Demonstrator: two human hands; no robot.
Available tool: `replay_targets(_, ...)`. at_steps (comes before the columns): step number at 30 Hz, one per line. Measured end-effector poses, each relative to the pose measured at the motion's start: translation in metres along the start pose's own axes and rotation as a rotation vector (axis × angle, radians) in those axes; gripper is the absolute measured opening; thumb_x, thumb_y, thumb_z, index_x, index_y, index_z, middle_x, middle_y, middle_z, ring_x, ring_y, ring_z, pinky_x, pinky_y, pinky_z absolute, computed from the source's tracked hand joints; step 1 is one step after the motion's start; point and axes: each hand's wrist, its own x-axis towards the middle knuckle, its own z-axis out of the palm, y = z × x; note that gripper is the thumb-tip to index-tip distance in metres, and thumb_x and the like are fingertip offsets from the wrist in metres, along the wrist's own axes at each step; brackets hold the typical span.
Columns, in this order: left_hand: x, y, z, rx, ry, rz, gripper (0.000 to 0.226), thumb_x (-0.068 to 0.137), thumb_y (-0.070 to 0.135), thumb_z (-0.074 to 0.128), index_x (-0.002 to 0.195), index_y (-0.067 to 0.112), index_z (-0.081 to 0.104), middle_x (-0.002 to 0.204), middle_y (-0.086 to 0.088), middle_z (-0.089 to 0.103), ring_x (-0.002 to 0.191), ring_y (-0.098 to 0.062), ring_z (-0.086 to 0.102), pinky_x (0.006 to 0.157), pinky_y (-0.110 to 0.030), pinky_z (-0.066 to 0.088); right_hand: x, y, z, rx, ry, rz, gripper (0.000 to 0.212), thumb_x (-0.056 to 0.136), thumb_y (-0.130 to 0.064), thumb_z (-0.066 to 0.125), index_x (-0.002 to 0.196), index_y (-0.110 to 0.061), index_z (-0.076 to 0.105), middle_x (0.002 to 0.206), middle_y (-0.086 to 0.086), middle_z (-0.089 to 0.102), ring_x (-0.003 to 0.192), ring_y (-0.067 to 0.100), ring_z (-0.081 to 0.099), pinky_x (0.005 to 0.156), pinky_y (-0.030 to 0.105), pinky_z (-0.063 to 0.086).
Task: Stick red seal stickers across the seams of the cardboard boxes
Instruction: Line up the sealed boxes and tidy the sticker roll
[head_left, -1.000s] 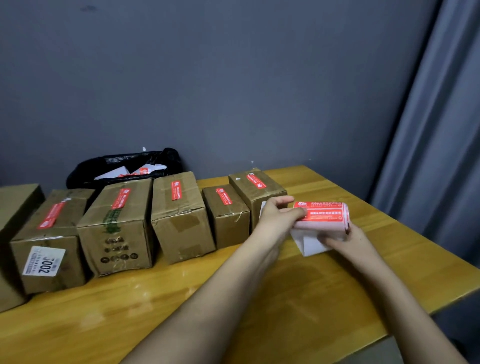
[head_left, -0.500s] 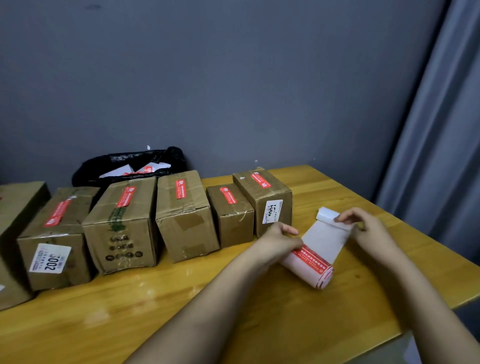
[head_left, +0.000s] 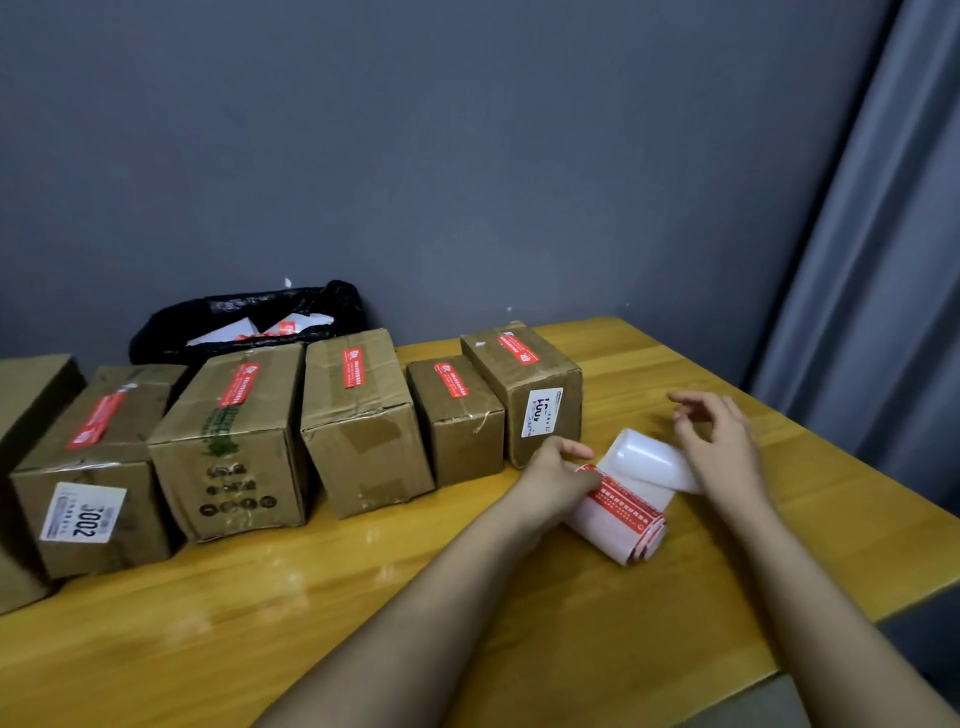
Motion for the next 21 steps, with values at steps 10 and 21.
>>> replay_targets(10,0.017,0.004,0.031,-0.121,0.131,0.0,0.016,0.094,0.014,0.054,0.105,0.02,0.045,0.102,-0.003,0.054,0.081,-0.011,0.056,0.066,-0.022,0.047,-0.008,0.004,-0.011,0.073,-0.427,0.16,0.023,0.096,-0.021,0.043,0.107,-0.032,0.06,0.115,-0.002,0.063,0.102,0.02,0.058,0.093,0.038,0.044)
replay_targets(21,0.051,0.017,0.072,-0.184,0.287,0.098,0.021,0.074,0.022,0.054,0.088,0.034,0.044,0.103,-0.004,0.067,0.101,-0.028,0.064,0.093,-0.048,0.048,0.028,0.007,-0.019,0.276,0.073,0.059,0.034,0.081,0.006,0.054,0.103,-0.018,0.063,0.107,0.006,0.064,0.095,0.021,0.06,0.078,0.033,0.049)
